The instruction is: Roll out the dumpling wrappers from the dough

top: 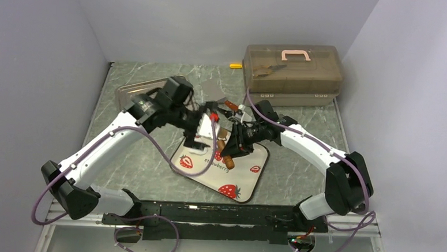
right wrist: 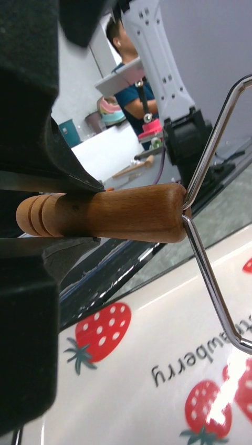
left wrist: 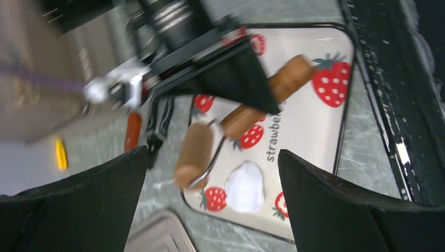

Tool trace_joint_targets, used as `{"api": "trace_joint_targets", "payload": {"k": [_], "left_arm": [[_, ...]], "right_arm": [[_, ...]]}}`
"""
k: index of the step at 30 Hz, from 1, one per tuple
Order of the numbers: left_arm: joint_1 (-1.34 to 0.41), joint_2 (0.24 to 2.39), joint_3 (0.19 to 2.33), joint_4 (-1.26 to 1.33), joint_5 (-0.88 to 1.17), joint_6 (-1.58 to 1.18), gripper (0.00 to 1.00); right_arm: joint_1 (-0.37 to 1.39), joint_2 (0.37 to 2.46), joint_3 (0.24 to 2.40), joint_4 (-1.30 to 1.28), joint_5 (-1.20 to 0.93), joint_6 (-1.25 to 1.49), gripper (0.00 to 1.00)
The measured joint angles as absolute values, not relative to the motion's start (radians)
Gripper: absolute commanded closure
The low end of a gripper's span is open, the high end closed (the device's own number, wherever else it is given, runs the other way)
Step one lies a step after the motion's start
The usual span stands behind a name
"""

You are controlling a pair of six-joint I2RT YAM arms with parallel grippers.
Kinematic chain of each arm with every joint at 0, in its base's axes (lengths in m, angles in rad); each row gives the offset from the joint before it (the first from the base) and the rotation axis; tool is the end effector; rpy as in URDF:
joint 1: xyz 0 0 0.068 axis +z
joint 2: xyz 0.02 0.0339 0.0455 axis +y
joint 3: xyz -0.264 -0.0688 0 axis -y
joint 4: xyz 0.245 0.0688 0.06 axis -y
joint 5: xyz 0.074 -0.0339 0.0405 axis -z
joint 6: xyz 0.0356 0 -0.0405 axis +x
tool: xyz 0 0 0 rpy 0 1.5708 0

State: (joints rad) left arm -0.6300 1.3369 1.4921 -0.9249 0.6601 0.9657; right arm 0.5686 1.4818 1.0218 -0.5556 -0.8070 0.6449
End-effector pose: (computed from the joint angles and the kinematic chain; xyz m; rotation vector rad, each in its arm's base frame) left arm 0.2012 -0.1737 0.3964 1.7896 1.3017 -0.5848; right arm 0.2345 0.1803 0.2376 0.2306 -2.7750 -1.4186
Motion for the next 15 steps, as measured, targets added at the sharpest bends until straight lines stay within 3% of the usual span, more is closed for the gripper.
{"api": "trace_joint_targets", "payload": {"k": [4,15], "left_arm": [[-0.738,1.340,1.407,-0.913,0.688,1.110,0.01],[-0.767,1.374,1.286,-0.752,0.623,1.271,0.03]], "right_arm": [[0.570,1.430,0.988,-0.437,-0.838,0.749,1.00],[0.579,1.351,0.978,-0.319,-0.865,0.870,1.00]]}}
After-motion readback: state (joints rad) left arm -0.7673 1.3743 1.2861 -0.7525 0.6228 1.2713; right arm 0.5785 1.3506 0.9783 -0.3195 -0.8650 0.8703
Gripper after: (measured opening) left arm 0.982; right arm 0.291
